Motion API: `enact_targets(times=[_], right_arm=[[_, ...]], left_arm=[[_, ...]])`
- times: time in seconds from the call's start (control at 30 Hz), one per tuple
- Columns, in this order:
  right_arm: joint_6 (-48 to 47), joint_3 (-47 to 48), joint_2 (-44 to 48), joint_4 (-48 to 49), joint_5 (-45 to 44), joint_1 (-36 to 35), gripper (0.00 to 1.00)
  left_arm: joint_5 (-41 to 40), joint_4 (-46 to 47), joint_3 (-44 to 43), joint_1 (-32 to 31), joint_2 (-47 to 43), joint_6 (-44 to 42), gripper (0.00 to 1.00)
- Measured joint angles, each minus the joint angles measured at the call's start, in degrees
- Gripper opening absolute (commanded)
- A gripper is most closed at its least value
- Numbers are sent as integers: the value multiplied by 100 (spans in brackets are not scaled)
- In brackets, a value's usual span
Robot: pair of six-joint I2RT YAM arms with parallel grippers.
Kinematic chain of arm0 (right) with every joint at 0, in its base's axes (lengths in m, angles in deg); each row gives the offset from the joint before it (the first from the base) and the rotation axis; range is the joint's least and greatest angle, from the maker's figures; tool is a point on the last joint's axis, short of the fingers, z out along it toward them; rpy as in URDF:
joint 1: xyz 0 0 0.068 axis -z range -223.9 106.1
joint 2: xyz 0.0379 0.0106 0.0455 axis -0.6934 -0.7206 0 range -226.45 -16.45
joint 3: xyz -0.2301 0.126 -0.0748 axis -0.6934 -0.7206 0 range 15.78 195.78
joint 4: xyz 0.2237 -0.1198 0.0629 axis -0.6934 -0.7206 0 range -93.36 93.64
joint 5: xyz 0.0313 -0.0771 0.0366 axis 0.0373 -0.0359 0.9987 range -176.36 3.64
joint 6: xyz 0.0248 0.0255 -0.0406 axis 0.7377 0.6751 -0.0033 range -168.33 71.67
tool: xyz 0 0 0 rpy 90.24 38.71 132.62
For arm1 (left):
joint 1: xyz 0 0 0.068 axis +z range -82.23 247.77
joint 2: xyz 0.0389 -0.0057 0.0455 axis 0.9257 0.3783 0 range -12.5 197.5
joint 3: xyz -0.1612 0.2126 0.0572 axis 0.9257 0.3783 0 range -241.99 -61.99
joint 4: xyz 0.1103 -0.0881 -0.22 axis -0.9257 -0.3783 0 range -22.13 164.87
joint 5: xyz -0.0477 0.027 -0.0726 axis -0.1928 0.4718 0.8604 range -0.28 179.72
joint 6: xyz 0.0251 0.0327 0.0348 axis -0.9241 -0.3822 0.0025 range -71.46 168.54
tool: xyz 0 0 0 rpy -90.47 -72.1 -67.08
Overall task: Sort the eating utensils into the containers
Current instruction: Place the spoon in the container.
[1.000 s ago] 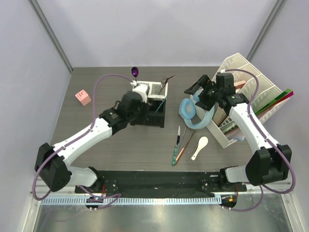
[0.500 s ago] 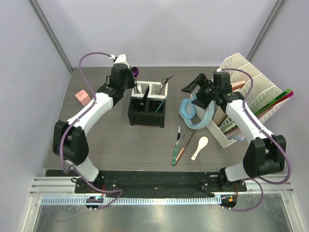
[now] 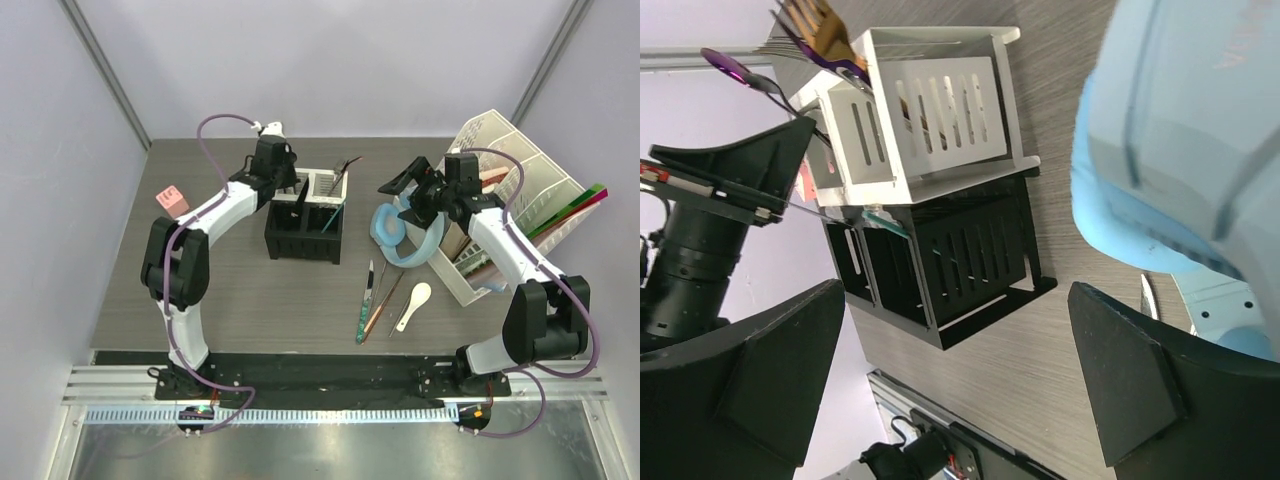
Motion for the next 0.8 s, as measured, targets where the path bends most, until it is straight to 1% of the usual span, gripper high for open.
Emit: enact_targets(times=[0.17,0.2,0.23,0.27,0.33,0.37,0.47,0.57,0.67,0.8], right_arm=[[105,-116,2,70,83,59,100],[125,-125,2,101,98,63,100],[138,-136,2,120,109,66,100],[157,-144,2,136,122,72,100],[205,-164,2,177,151,74,100],[232,-179,2,197,164,74,100],[275,-262,20,282,181,72,100],[308,-378,114,330,179,72,100],[337,-446,199,348,164,72,100],[413,-494,249,415,107,74,100]], left_arm=[[-94,125,354,-61,-2,-22,0],[-116,153,396,-83,-2,-37,2],[-133,186,437,-109,-4,-52,5],[-166,208,494,-146,-7,-74,11],[-223,284,560,-210,-26,-142,20],[-238,308,597,-238,-61,-153,27],[-330,293,778,-256,-286,-131,33],[-470,205,1062,-295,-688,-107,37],[-669,160,1287,-321,-1198,-116,38],[-809,122,1329,-337,-1853,-166,37]])
